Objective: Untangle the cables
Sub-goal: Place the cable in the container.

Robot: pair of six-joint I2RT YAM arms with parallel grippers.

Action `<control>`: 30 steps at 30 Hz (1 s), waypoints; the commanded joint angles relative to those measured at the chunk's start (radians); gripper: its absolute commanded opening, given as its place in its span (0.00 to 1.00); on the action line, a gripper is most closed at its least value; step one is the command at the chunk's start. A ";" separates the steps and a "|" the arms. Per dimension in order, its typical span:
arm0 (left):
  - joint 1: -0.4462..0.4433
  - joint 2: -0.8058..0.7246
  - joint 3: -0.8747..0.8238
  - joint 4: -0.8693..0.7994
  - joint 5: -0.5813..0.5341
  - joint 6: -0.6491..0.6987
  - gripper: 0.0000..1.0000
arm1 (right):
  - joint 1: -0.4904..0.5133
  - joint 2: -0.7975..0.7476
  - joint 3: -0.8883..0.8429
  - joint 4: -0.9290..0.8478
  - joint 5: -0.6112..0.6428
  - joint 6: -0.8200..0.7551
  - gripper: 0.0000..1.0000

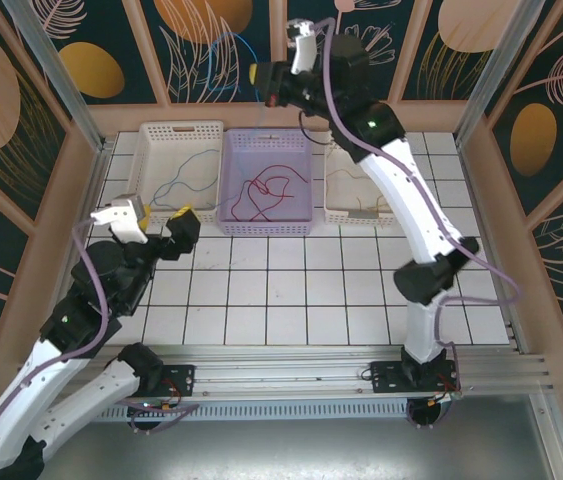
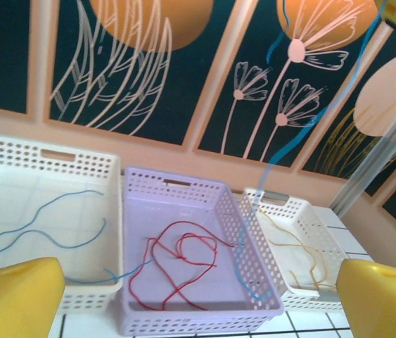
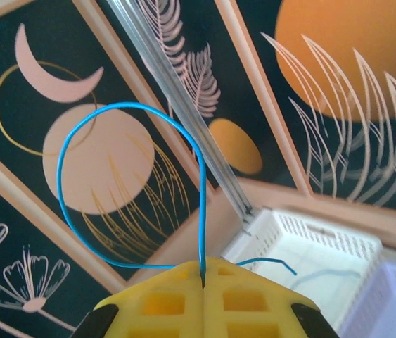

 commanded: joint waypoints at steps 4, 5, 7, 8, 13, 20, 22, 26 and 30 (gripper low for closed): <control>0.004 -0.086 -0.057 -0.113 -0.086 0.008 0.99 | 0.006 0.210 0.253 0.094 -0.127 0.020 0.00; 0.004 -0.098 -0.064 -0.123 -0.099 0.010 0.99 | 0.010 0.212 0.208 0.151 -0.149 0.019 0.00; 0.005 -0.118 -0.075 -0.140 -0.120 0.019 0.98 | 0.024 0.216 0.128 0.246 -0.161 0.011 0.00; 0.004 -0.129 -0.082 -0.146 -0.131 0.024 0.99 | 0.031 0.226 0.104 0.284 -0.168 0.006 0.00; 0.004 -0.178 -0.121 -0.155 -0.162 0.045 0.99 | 0.045 0.379 0.204 0.327 -0.202 0.005 0.00; 0.004 -0.204 -0.137 -0.146 -0.179 0.050 0.99 | 0.046 0.460 0.191 0.422 -0.227 0.037 0.00; 0.005 -0.209 -0.143 -0.145 -0.177 0.041 0.98 | 0.049 0.462 0.190 0.432 -0.230 0.040 0.00; 0.005 -0.218 -0.157 -0.141 -0.173 0.027 0.99 | 0.065 0.440 0.206 0.442 -0.194 0.028 0.00; 0.004 -0.226 -0.162 -0.142 -0.184 0.024 0.99 | 0.106 0.398 0.205 0.463 -0.134 -0.033 0.00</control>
